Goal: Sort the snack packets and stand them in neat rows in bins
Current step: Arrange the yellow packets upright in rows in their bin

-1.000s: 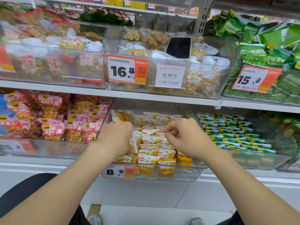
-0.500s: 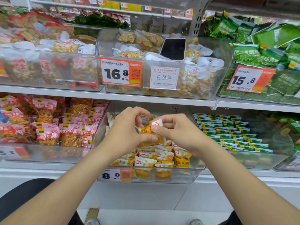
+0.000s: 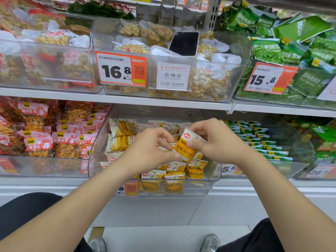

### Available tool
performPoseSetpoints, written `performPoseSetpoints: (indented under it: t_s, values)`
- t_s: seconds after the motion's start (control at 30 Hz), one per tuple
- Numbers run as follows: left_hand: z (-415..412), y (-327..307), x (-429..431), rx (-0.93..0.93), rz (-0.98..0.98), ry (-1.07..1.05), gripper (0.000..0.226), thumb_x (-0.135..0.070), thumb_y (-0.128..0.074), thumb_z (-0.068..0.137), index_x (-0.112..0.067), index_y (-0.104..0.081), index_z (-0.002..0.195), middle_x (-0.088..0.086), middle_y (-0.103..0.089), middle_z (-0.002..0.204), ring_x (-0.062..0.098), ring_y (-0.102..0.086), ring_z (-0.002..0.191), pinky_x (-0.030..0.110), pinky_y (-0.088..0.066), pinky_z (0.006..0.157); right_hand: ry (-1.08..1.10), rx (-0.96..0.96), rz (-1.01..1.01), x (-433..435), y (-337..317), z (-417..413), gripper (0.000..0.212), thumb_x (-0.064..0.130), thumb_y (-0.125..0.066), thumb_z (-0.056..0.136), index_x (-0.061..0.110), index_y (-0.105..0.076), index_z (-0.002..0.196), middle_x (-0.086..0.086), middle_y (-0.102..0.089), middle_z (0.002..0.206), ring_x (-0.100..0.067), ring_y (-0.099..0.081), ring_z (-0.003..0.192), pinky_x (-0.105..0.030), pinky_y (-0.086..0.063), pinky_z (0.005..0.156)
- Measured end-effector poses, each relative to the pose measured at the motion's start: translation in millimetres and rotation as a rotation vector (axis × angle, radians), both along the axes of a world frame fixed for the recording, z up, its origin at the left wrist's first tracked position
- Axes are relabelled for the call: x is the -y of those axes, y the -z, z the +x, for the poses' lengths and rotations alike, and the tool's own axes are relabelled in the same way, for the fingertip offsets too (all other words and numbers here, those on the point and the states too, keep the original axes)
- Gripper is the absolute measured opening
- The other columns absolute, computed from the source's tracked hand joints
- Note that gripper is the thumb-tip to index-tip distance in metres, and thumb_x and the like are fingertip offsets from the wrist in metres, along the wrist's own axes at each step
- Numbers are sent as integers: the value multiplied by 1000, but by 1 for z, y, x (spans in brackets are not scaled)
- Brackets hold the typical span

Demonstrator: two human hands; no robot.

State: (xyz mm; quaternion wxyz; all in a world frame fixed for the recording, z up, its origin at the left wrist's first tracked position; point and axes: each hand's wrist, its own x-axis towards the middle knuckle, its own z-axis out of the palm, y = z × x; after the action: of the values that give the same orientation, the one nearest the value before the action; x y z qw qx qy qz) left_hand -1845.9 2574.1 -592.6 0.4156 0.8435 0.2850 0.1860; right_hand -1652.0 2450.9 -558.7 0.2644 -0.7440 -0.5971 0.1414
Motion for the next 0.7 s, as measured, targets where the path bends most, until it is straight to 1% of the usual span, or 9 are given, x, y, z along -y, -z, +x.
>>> performPoseSetpoints:
  t_s: [0.07,0.17,0.23,0.4,0.47,0.57,0.63,0.67,0.7]
  values:
    - [2,8,0,-118,134,34,40,-50,-94,71,-33,-69,97,-16,-76,89,-6,-69,73,28,-58,72,34,255,-106,2,5,6,9,33,-77,92,27,-74,97,7,-74,83,-11,-66,87,-40,-57,78]
    - [2,14,2,-217,219,156,32,-50,-94,71,-28,-75,85,-18,-70,74,-9,-62,65,14,-45,61,-53,370,-293,3,8,-2,14,37,-76,92,28,-65,93,12,-59,81,-9,-48,85,-31,-40,68]
    - [3,14,4,-253,206,222,26,-46,-93,75,-26,-79,82,-19,-70,67,-8,-61,62,10,-40,56,-100,447,-349,0,11,-8,16,35,-77,92,33,-65,101,15,-50,84,-12,-45,92,-28,-36,73]
    - [3,18,-4,-303,263,298,10,-37,-87,85,-28,-83,86,-16,-76,77,-6,-66,69,9,-44,60,-100,477,-493,-8,11,-3,34,28,-86,86,27,-70,116,12,-47,90,-19,-52,103,-33,-45,78]
    - [3,23,-5,-319,291,292,6,-31,-88,84,-28,-83,86,-16,-76,76,-7,-67,70,14,-52,64,-94,506,-519,-7,8,-1,32,25,-85,86,23,-71,115,9,-49,93,-21,-54,102,-37,-52,80]
    - [6,27,-6,-342,320,256,10,-29,-90,81,-28,-81,85,-17,-75,73,-9,-67,70,28,-60,72,-83,555,-586,-6,14,-7,27,12,-75,85,12,-71,111,-6,-58,103,-32,-64,100,-48,-61,83]
    - [7,27,-6,-360,325,242,13,-28,-90,80,-27,-79,87,-17,-75,73,-10,-67,69,29,-60,75,-97,586,-634,-7,22,-13,16,10,-75,84,8,-69,99,-10,-60,99,-33,-65,93,-40,-59,70]
    - [7,27,-6,-366,325,240,14,-28,-90,80,-26,-79,88,-17,-76,73,-10,-67,69,29,-60,76,-115,604,-653,-8,25,-17,16,12,-80,84,10,-64,85,-8,-58,90,-29,-63,83,-35,-52,59]
    - [8,27,-7,-368,325,240,15,-28,-90,80,-26,-79,89,-17,-76,74,-10,-67,70,28,-60,77,-136,597,-681,-9,27,-18,33,16,-85,83,14,-54,73,-4,-53,81,-24,-57,73,-31,-42,52]
